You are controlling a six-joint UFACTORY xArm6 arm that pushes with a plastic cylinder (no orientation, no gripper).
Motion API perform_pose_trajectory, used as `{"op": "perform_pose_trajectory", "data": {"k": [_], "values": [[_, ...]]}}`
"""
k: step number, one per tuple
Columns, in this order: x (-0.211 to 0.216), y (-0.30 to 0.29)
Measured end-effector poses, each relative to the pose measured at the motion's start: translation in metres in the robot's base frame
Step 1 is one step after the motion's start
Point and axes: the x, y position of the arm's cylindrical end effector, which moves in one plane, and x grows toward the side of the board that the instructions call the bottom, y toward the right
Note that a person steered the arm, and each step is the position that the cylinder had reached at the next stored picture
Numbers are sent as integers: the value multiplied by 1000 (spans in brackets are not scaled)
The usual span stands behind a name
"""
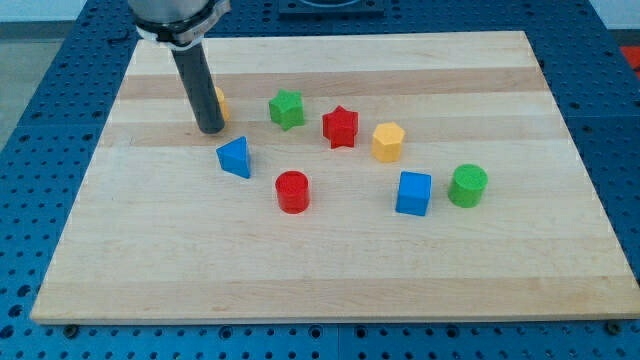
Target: Point at the blue triangle
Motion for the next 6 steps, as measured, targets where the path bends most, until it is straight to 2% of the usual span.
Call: {"op": "perform_pose_trajectory", "data": {"k": [2, 4, 5, 6], "values": [[-8, -6], [-37, -2], [-13, -15], [34, -18]]}}
